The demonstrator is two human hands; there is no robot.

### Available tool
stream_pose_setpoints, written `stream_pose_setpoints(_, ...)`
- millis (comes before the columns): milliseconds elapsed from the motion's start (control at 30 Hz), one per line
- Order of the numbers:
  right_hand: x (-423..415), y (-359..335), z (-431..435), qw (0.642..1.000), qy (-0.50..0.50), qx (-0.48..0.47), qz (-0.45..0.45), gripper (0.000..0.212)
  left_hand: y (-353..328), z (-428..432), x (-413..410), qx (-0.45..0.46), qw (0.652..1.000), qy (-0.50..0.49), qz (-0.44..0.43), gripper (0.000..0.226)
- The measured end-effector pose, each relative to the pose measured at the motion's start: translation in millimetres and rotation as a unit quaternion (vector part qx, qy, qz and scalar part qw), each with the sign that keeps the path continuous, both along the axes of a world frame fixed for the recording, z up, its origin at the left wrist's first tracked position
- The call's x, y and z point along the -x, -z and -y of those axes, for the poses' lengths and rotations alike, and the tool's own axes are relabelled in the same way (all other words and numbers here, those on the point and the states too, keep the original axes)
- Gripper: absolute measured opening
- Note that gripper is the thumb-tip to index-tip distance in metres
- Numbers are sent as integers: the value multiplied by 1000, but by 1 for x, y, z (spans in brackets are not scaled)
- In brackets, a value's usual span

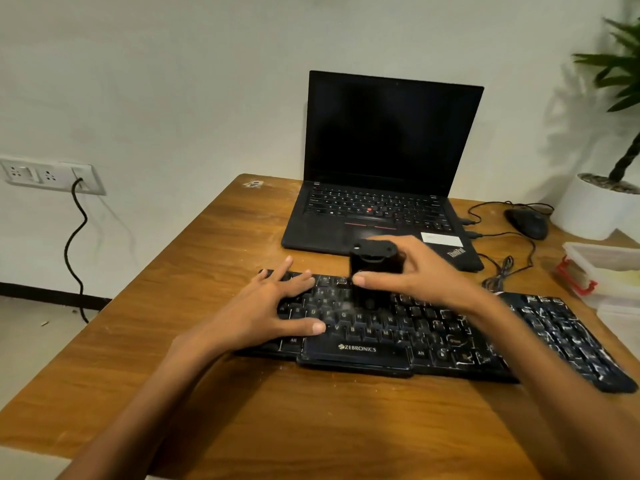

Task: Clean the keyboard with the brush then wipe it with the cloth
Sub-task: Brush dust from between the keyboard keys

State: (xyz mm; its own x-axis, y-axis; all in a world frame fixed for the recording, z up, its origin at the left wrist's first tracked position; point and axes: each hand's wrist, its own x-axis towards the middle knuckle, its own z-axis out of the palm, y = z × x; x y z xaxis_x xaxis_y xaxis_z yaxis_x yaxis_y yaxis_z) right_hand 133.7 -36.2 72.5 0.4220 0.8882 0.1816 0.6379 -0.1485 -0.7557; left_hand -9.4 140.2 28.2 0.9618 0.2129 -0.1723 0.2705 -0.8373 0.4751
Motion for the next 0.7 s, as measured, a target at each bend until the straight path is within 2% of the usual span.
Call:
stream_pose_setpoints(100, -11, -9, 5, 999, 22, 12, 21, 26, -2, 1, -1, 14, 1000, 2, -2, 96)
stream_pose_setpoints(267, 15, 5, -27, 997, -41, -62, -12, 19, -8, 5, 2, 8, 999, 25, 26, 78)
stream_pose_setpoints(433, -8, 3, 11, 999, 17, -24, -27, 34, -8, 3, 1, 14, 999, 31, 21, 80)
stream_pose_setpoints(533, -14, -7, 16, 1000, 9, -17, -21, 22, -8, 4, 1, 22, 999, 27, 16, 83)
stream_pose_setpoints(700, 2, 0, -29, 998, -19, -55, -10, 28, -9, 5, 2, 25, 999, 29, 20, 79)
